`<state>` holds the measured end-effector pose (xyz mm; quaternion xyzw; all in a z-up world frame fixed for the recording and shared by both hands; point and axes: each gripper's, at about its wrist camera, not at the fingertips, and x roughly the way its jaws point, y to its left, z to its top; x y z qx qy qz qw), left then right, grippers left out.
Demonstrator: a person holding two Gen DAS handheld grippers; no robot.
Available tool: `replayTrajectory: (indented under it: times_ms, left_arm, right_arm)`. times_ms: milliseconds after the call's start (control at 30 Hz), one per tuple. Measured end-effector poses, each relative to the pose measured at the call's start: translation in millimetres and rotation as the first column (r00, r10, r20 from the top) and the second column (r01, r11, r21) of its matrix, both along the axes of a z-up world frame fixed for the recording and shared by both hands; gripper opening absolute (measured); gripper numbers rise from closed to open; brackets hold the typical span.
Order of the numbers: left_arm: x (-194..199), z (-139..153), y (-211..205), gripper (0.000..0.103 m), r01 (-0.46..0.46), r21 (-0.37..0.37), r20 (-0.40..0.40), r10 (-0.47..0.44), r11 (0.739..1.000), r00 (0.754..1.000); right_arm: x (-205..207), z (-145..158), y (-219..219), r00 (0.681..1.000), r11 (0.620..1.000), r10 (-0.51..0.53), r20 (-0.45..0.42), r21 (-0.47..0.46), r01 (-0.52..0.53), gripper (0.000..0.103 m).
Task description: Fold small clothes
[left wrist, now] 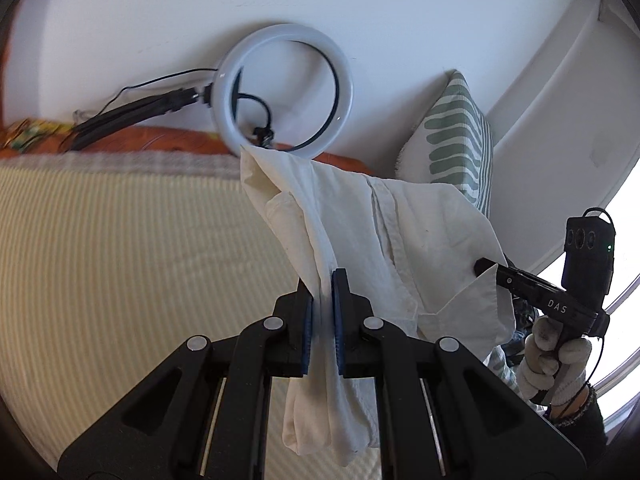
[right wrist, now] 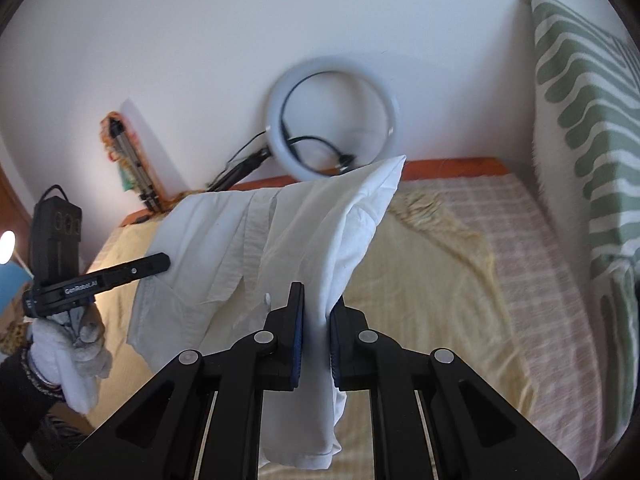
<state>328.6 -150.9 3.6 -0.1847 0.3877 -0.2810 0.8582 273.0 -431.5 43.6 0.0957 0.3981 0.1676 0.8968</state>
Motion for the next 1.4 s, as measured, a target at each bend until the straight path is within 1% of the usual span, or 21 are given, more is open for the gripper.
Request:
replayTrajectory:
  times_ms: [100, 200, 300, 400, 500, 600, 667, 733, 833, 933, 1033, 1100, 1233, 1333, 1400]
  left_arm:
    - [26.5, 1.5, -28.5, 0.007, 0.009, 0.015, 0.028, -0.01, 1.0, 1.0]
    - [53.4, -3.1, -52.1, 0.007, 0.011, 0.003, 0.024, -0.011, 1.0, 1.0]
    - [78.0, -9.6, -73.2, 0.007, 0.01, 0.004, 0.026, -0.011, 1.0, 1.0]
    - [97.6, -17.0, -91.7, 0.007, 0.008, 0.012, 0.033, -0.009, 1.0, 0.999]
    - [112.6, -26.5, -103.9, 0.007, 0.0, 0.027, 0.034, -0.001, 1.0, 0.999]
    - [126.3, -38.2, -114.3, 0.007, -0.012, 0.044, 0.019, 0.011, 0.999, 1.0]
    - [132.0, -48.3, -118.6, 0.007, -0.017, 0.069, 0.006, 0.016, 0.997, 1.0]
    - [137.1, -58.1, -122.9, 0.007, -0.023, 0.111, 0.001, 0.023, 0.994, 1.0]
    - [145.1, -72.5, -125.4, 0.007, -0.038, 0.168, -0.019, 0.042, 0.985, 0.999]
    - [152.2, -86.3, -127.5, 0.007, -0.043, 0.24, -0.039, 0.054, 0.97, 0.998]
    - [150.8, -95.9, -130.6, 0.007, -0.035, 0.302, -0.033, 0.047, 0.953, 0.998]
    - [150.0, -98.1, -133.2, 0.007, -0.032, 0.331, -0.019, 0.041, 0.943, 0.999]
    - [148.8, -97.4, -136.2, 0.01, -0.042, 0.36, -0.006, 0.047, 0.932, 0.999]
    - [145.3, -90.2, -135.3, 0.014, -0.054, 0.38, 0.009, 0.054, 0.924, 0.998]
    - [142.4, -83.5, -132.3, 0.014, -0.06, 0.376, 0.016, 0.058, 0.925, 0.998]
  right_arm:
    - [24.7, -0.8, -19.8, 0.999, 0.999, -0.03, 0.013, -0.028, 0.03, 0.009]
    - [46.8, -4.3, -41.4, 0.998, 0.998, -0.061, 0.034, -0.017, 0.061, 0.009]
    - [67.1, -10.9, -59.3, 0.995, 0.997, -0.076, 0.057, -0.028, 0.077, 0.009]
    - [87.0, -22.1, -73.7, 0.994, 0.996, -0.091, 0.068, -0.013, 0.092, 0.009]
    - [107.2, -39.3, -80.0, 0.993, 0.995, -0.098, 0.063, -0.03, 0.1, 0.009]
    - [123.5, -55.6, -79.5, 0.994, 0.993, -0.1, 0.048, -0.051, 0.102, 0.009]
    - [134.2, -66.8, -77.5, 0.994, 0.991, -0.105, 0.032, -0.08, 0.107, 0.009]
    - [144.2, -78.4, -76.0, 0.994, 0.987, -0.112, 0.011, -0.118, 0.112, 0.009]
    - [157.4, -94.4, -74.3, 0.991, 0.972, -0.136, -0.014, -0.194, 0.131, 0.009]
    - [167.6, -110.2, -79.0, 0.984, 0.957, -0.172, -0.05, -0.244, 0.155, 0.009]
    - [172.2, -125.6, -84.1, 0.978, 0.943, -0.192, -0.083, -0.291, 0.16, 0.009]
    - [172.6, -134.6, -82.7, 0.977, 0.934, -0.194, -0.094, -0.322, 0.155, 0.009]
    - [176.4, -144.3, -76.5, 0.972, 0.915, -0.207, -0.108, -0.373, 0.153, 0.011]
    - [174.6, -138.0, -76.1, 0.97, 0.911, -0.216, -0.11, -0.381, 0.16, 0.013]
    - [171.4, -132.7, -75.5, 0.969, 0.902, -0.227, -0.102, -0.396, 0.17, 0.019]
